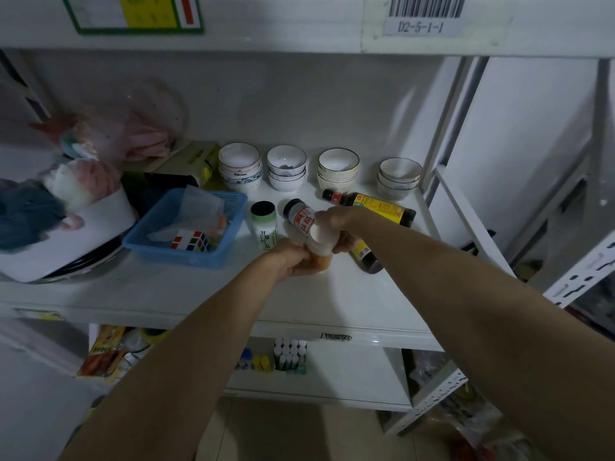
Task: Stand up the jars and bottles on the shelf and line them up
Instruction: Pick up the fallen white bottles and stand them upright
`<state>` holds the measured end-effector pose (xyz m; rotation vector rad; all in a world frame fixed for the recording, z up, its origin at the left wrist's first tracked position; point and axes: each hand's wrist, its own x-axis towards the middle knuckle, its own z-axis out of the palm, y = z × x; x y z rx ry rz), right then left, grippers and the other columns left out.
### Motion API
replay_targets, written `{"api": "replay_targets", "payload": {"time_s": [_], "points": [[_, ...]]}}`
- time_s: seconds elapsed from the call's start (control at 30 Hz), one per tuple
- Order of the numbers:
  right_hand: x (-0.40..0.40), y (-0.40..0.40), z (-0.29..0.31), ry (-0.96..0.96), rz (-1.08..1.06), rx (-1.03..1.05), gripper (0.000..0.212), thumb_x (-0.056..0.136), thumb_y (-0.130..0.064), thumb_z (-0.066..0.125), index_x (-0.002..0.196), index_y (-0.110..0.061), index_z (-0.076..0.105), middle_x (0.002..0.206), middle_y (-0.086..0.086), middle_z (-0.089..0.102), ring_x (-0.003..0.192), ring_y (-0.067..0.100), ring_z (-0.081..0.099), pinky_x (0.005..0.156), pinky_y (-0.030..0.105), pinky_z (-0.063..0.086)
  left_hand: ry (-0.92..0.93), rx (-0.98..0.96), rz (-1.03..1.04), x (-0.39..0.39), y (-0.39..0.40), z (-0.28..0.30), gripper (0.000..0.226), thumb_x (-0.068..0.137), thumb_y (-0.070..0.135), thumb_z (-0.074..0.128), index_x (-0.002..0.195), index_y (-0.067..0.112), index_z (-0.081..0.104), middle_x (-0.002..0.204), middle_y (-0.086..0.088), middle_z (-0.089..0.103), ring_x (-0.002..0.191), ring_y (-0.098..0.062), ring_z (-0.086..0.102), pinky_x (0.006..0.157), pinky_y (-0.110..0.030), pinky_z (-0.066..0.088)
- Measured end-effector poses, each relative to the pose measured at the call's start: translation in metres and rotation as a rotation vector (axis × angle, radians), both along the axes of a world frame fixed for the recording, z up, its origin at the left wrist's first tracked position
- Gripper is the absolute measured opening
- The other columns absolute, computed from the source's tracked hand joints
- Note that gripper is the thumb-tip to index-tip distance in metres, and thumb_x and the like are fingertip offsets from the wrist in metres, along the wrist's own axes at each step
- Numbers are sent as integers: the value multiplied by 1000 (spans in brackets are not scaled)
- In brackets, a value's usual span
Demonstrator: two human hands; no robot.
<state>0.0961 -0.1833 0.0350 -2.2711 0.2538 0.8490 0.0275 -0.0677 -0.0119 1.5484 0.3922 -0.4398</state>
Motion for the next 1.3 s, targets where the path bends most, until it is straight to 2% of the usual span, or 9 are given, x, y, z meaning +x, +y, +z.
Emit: {"api": "replay_targets", "payload": {"time_s": [0.07,0.23,0.33,0.5,0.73,0.93,1.03,1.2,1.3], "points": [[2,3,0,-12,-9,17,76,90,-61,39,133,1,43,101,21,62,61,26,59,65,29,51,-25,70,-1,3,3,-4,38,90,-2,53,128,-2,54,112,-19,67,89,-27,67,75,-36,60],[-1,3,6,-71,112,-27,72,92,-58,43,124,6,50,91,21,63,64,26,61,67,32,53,-60,228,-43,5,10,-13,36,90,9,58,125,2,58,84,-7,65,67,-16,60,69,-30,56],[-5,2,12,-142,210,-93,70,91,-57,50,124,5,49,101,22,63,84,31,69,90,39,58,-106,302,-68,6,12,-15,49,86,12,64,134,9,51,107,-12,64,87,-20,62,76,-31,55],[-9,7,20,-255,399,-250,64,85,-42,67,131,-2,49,118,17,65,92,30,74,85,40,61,-186,326,-94,4,9,-17,58,82,13,69,137,15,49,133,-10,60,119,-28,58,84,-36,51],[-10,10,26,-261,467,-277,62,85,-30,69,134,2,47,117,20,67,91,31,75,86,42,60,-247,311,-33,2,6,-23,53,78,8,74,126,3,52,129,-18,62,118,-34,58,100,-47,49],[3,10,22,-170,469,-301,59,83,-39,68,124,1,55,112,20,70,79,28,75,74,39,63,-201,289,-127,7,14,-24,51,82,8,69,129,7,51,129,-16,61,106,-27,58,76,-34,50],[9,7,29,-200,416,-314,60,85,-55,60,111,0,58,103,17,69,68,26,69,62,31,59,-152,368,-91,13,19,-23,42,87,3,56,129,7,52,119,-14,59,98,-26,55,81,-37,51],[34,0,25,-442,201,-253,55,97,-46,49,119,4,56,86,15,63,77,28,62,75,35,54,-88,273,151,36,22,-14,20,94,12,40,82,17,56,99,-11,55,92,-23,53,82,-33,46],[43,7,17,-455,194,-221,54,98,-40,46,131,2,52,107,16,58,92,26,53,77,33,42,-50,128,212,56,19,-12,17,94,26,45,94,12,56,89,-9,58,84,-22,54,79,-32,44]]}}
